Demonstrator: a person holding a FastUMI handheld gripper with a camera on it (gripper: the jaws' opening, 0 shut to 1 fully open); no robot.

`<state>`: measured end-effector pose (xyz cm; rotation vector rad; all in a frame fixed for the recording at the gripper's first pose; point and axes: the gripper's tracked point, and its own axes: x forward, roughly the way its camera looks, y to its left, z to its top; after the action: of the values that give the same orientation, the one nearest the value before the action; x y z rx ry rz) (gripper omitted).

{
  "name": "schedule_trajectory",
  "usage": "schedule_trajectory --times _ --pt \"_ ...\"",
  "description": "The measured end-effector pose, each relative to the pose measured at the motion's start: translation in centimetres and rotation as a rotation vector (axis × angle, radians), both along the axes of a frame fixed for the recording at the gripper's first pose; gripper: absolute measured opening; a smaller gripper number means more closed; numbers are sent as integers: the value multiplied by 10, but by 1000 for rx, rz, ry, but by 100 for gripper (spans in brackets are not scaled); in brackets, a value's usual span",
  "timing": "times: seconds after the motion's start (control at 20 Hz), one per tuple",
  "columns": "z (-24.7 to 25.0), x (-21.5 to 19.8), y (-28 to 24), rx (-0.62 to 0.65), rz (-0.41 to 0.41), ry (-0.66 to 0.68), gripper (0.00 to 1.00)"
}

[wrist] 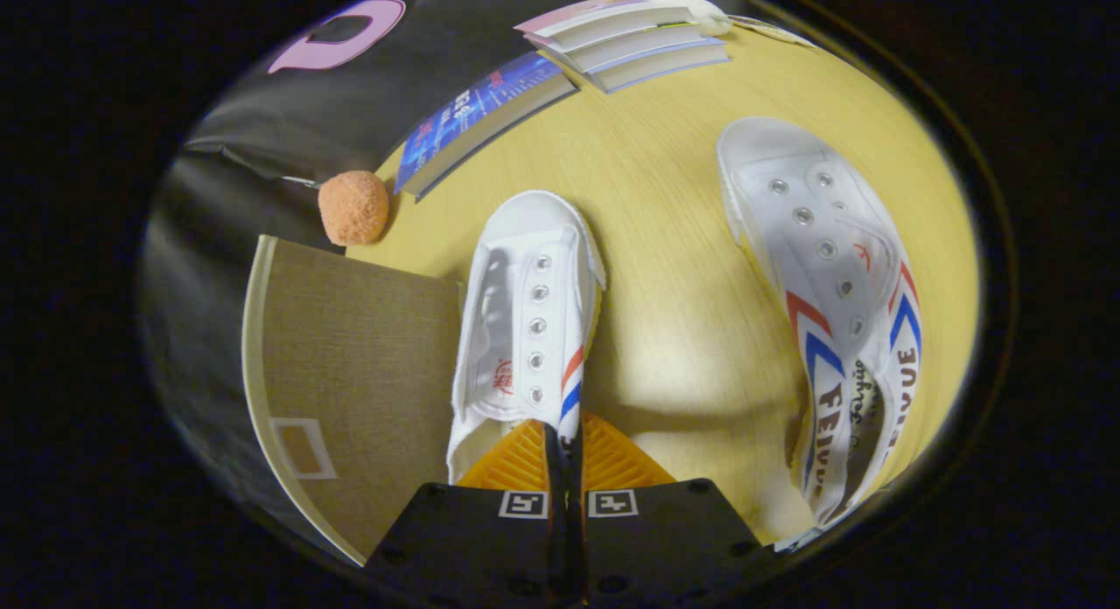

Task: Open the storage box then place both shoes into the box .Put the left shoe in first, then the right shoe, with the right side of both shoes facing outward in a uniform manner.

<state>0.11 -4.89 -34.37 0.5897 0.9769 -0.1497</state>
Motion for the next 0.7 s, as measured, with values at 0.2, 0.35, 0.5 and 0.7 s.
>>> schedule_trajectory --times 0.2,0.35,0.5,0.7 --pt "12 -3 4 45 -12 -13 2" --pt "29 -3 0 83 -14 -50 2" --pt "64 -5 -3 134 -49 -111 2" --pt "121 7 -4 116 -38 -221 2"
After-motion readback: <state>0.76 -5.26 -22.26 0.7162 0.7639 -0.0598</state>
